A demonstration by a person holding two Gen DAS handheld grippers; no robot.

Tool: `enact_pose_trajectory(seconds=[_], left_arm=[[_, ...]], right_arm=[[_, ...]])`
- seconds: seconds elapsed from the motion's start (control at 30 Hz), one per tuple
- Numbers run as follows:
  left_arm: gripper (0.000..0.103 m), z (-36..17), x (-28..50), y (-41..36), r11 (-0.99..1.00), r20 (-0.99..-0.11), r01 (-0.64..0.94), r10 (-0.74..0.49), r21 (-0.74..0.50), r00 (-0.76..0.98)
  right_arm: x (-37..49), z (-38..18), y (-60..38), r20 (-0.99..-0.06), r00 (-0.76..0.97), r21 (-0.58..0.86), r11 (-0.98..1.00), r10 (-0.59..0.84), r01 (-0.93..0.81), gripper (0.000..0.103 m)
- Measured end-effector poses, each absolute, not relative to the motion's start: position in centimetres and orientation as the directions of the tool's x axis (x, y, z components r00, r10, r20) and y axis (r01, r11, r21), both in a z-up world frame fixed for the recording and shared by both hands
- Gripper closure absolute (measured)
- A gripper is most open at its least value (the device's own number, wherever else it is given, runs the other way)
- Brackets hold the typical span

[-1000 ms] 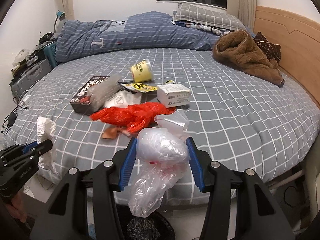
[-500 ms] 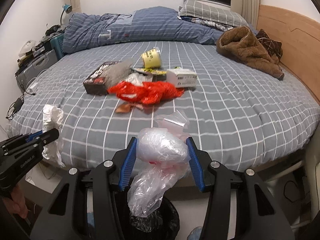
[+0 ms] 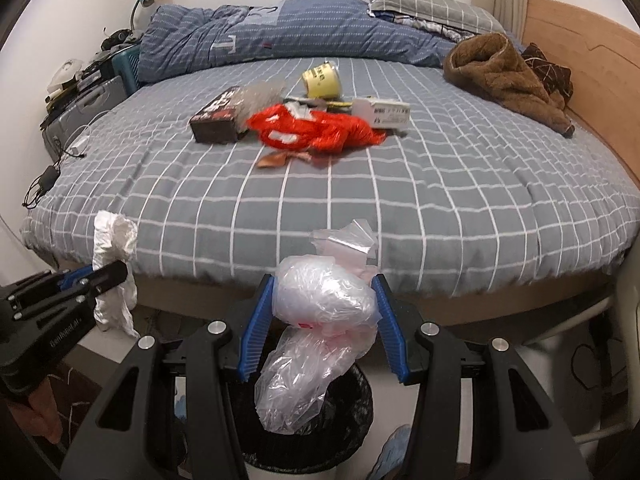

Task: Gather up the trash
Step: 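Carry the tissue and plastic bag with both tools over the black bin, then open the right tool over the bin while the left tool lowers and releases the tissue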

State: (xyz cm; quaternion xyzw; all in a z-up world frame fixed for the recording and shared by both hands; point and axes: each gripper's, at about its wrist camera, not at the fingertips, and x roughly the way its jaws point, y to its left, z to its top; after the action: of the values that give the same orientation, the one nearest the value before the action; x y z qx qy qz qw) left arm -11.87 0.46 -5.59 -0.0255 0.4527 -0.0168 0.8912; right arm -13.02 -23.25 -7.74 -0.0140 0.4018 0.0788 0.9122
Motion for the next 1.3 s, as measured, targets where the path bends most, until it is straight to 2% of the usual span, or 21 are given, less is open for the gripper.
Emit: enact_pose_trajectory(seconds=[0.43,0.73,1.03,1.1,1.17,1.27,1.3], left_arm=[[0.087,-9.9,-15.0,0.5,0.999,-0.86,0.011,-0.041,-0.041,0.509],[0.087,-13.6,-14.6,1.3,0.999,-0.893,0.022,-0.035,-0.028,0.448],[0.087,-15.3,-14.4,3.7,0.999,-0.908,-0.019,-0.026,-0.037,0.418],[0.087,-15.5,-14.5,4.0,0.999,-0.907,-0.023,-0.016,-0.028,0.421],[0.087,-15.8,-14.4,4.4,0.999,-0.909,-0.029,-0.016,-0.03,0.417],[0.087,-16.3,-14.0,4.4,0.999,-0.912,-0.027,-0.013,-0.026,0.409],[0.087,-16.4,-13.9,4.4,0.999,-0.913,-0.025,-0.015,-0.028,0.407]], right_arm=[[-16.3,-13.3,-21.4,-0.817,0.56,0.059,0.986,0.137,-0.154,0.056],[-15.9,-18.4,-20.1,-0.873,0.472,0.041,0.983,0.122,-0.179,0.056],[-14.4,-20.5,-18.0,-0.892,0.437,0.034,0.982,0.114,-0.187,0.053],[-14.3,-20.7,-17.7,-0.895,0.433,0.028,0.982,0.109,-0.189,0.046],[-14.2,-20.9,-17.5,-0.891,0.444,0.017,0.984,0.095,-0.177,0.031],[-14.1,-20.9,-17.8,-0.883,0.463,0.009,0.987,0.082,-0.158,0.017],[-14.1,-20.9,-17.9,-0.881,0.468,0.001,0.988,0.073,-0.151,0.015]])
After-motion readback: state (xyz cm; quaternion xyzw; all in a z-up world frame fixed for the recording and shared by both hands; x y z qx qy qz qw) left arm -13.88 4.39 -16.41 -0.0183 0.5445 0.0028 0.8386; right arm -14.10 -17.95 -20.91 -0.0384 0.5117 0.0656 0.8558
